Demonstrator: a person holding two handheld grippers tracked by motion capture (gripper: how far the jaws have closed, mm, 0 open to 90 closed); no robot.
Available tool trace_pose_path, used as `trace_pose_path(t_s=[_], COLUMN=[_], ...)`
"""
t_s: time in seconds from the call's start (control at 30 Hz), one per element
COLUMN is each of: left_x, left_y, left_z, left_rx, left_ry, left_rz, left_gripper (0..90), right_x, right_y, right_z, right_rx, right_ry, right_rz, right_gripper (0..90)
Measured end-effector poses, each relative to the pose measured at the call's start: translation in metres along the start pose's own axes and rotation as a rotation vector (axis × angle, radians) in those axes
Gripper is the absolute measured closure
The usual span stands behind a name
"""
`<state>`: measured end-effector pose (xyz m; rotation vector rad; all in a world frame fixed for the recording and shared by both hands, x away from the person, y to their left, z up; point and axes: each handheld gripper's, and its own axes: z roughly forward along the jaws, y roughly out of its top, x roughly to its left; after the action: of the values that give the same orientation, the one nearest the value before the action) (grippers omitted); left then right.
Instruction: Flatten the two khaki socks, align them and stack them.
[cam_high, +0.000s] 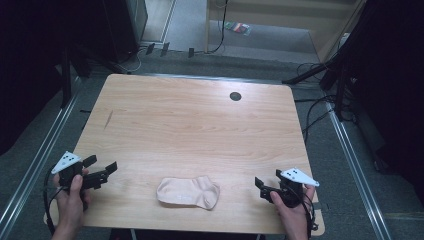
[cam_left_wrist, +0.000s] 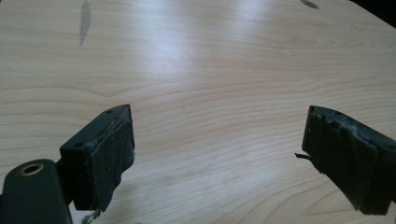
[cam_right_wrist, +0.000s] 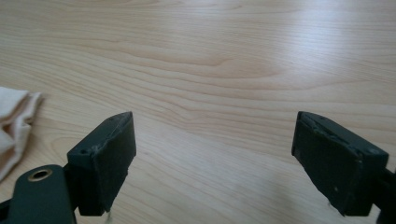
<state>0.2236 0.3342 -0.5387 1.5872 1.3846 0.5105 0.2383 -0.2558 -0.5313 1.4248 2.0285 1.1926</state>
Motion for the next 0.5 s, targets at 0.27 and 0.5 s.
trace_pose_path(t_s=[0.27,0.5], left_x=[0.026,0.049], left_y=[-0.001,-0.002], left_z=[-0.005,-0.013], left_rx=[0.042,0.021], left_ry=[0.057,0.052], left_rz=[0.064,0.028], left_gripper=[9.5,9.0], right_x=[-0.025,-0.05], right_y=[-0.01,-0.02], right_z=[-0.006,-0.013], right_rx=[-0.003,-0.024], right_ry=[-0.034,-0.105], right_rz=[0.045,0.086], right_gripper=[13.8,14.3])
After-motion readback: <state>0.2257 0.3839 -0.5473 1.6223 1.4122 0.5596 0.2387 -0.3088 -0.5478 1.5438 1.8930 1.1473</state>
